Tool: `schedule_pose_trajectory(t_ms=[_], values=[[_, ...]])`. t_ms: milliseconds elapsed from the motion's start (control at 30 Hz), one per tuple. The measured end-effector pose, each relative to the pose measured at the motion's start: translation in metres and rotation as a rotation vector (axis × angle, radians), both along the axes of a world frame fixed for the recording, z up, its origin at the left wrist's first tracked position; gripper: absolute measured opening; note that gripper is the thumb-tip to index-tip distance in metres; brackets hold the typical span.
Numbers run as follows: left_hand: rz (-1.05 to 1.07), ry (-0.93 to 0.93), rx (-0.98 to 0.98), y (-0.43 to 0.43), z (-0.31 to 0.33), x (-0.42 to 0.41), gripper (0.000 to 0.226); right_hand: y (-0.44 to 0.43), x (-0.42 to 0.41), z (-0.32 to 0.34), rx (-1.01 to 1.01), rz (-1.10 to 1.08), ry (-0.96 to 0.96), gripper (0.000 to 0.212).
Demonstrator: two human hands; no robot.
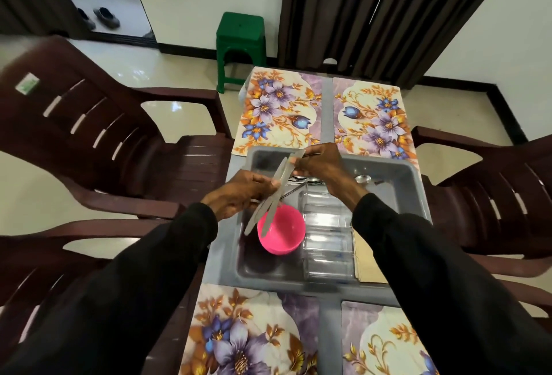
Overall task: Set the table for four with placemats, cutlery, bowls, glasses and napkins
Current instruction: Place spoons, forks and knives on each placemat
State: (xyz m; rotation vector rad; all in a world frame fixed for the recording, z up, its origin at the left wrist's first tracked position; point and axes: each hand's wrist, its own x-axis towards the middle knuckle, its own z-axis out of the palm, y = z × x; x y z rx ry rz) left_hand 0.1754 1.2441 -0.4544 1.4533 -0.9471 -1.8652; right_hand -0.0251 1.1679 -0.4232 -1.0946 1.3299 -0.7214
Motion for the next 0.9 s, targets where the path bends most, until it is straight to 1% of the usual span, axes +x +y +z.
schedule_pose_trajectory(t_ms=[100,233,300,333,400,467,533,567,633,700,800,900], values=[[0.012,0.035,-0.002,0.006,-0.004,0.001,0.031,0.000,0.016,-0.013,0.007,0.007,-0.007,0.024],[0.119,0.061,0.042,0.008,-0.011,0.003,0.023,0.002,0.028,-0.028,0.014,0.055,-0.034,0.013],[0.165,0.091,0.067,0.007,-0.012,0.005,0.018,-0.002,0.029,-0.036,0.000,0.073,-0.045,0.012],[0.194,0.096,0.082,0.007,-0.013,0.006,0.015,-0.006,0.026,-0.042,-0.031,0.071,-0.012,0.013],[0.250,0.074,0.094,0.006,-0.016,0.012,0.017,-0.017,0.017,-0.056,-0.164,0.088,0.153,0.013],[0.283,0.061,0.077,0.005,-0.024,0.020,0.025,-0.026,0.006,-0.074,-0.314,0.155,0.412,0.012],[0.310,0.084,0.058,0.006,-0.031,0.027,0.028,-0.030,0.001,-0.094,-0.404,0.330,0.666,0.016],[0.326,0.097,0.056,0.007,-0.033,0.030,0.027,-0.029,0.001,-0.101,-0.425,0.445,0.738,0.018],[0.348,0.119,0.052,0.008,-0.034,0.032,0.026,-0.025,0.007,-0.115,-0.490,0.670,0.829,0.017],[0.363,0.140,0.059,0.009,-0.037,0.034,0.025,-0.024,0.018,-0.125,-0.618,0.787,0.954,0.017],[0.393,0.161,0.078,0.012,-0.038,0.037,0.027,-0.025,0.030,-0.132,-0.740,0.783,1.091,0.015],[0.431,0.191,0.074,0.016,-0.037,0.039,0.025,-0.027,0.034,-0.134,-0.729,0.776,1.154,0.015]])
